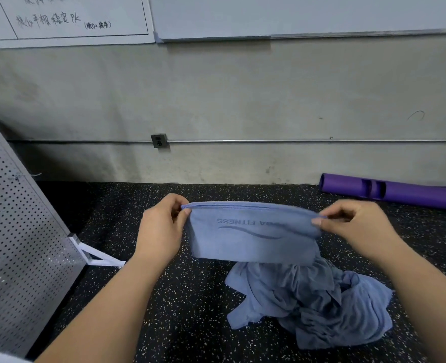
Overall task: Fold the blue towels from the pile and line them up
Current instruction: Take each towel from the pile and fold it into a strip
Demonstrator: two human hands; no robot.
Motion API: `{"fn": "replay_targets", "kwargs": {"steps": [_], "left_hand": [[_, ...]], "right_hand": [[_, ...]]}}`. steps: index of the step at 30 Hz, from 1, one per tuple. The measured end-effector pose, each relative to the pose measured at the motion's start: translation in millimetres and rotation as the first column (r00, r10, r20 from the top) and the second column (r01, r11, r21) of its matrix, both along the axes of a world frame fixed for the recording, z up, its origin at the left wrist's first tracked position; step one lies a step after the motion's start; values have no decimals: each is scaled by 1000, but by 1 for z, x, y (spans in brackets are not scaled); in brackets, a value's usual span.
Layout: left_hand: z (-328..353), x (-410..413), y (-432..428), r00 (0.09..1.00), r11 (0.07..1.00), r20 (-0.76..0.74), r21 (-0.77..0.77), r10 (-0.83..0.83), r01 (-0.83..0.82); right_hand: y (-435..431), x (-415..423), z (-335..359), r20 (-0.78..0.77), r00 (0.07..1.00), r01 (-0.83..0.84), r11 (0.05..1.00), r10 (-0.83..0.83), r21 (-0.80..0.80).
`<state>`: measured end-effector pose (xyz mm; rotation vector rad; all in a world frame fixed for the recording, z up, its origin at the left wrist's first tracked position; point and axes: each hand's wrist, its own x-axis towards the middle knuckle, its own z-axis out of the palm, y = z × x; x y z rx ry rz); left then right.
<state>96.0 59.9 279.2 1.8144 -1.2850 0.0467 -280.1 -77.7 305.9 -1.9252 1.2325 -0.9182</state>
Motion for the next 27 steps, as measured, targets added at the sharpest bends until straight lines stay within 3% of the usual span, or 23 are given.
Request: {"fn": "replay_targets", "kwargs": {"steps": [2, 5, 8, 11, 14, 17, 20, 24, 27], "left_hand": [[-3, 1, 0, 999, 998, 34, 61, -1, -1], [-5, 2, 0, 998, 998, 67, 65, -19, 14], [-5, 4, 1, 998, 998, 68, 68, -9, 5], [-5, 4, 2, 999, 994, 49, 105, 20, -25], [-3, 0, 4, 989, 996, -146, 91, 34, -20], [2, -7, 7, 910, 998, -414, 54, 2, 23], [9, -15, 18, 857, 1000, -514, -12, -30, 28], [31, -29, 42, 907, 983, -418, -183, -57, -23], [45, -40, 59, 941, 961, -334, -273, -61, -34]], "right_hand": [[4, 4, 0, -101, 995, -14, 1000, 17, 25], [1, 4, 0, 26, 999, 44, 999, -44, -4], [4, 5, -1, -124, 992, -22, 1000, 21, -10], [6, 6, -2, -49, 999, -10, 999, 8, -41], [12, 10, 0, -37, 999, -37, 995, 33, -94], [20, 17, -3, -40, 999, -36, 996, 33, -77], [36, 24, 5, 1, 1000, 7, 992, -6, -128], [61, 30, 27, 137, 986, 122, 966, -93, -228], [76, 32, 42, 268, 959, 142, 976, -94, -166]]}}
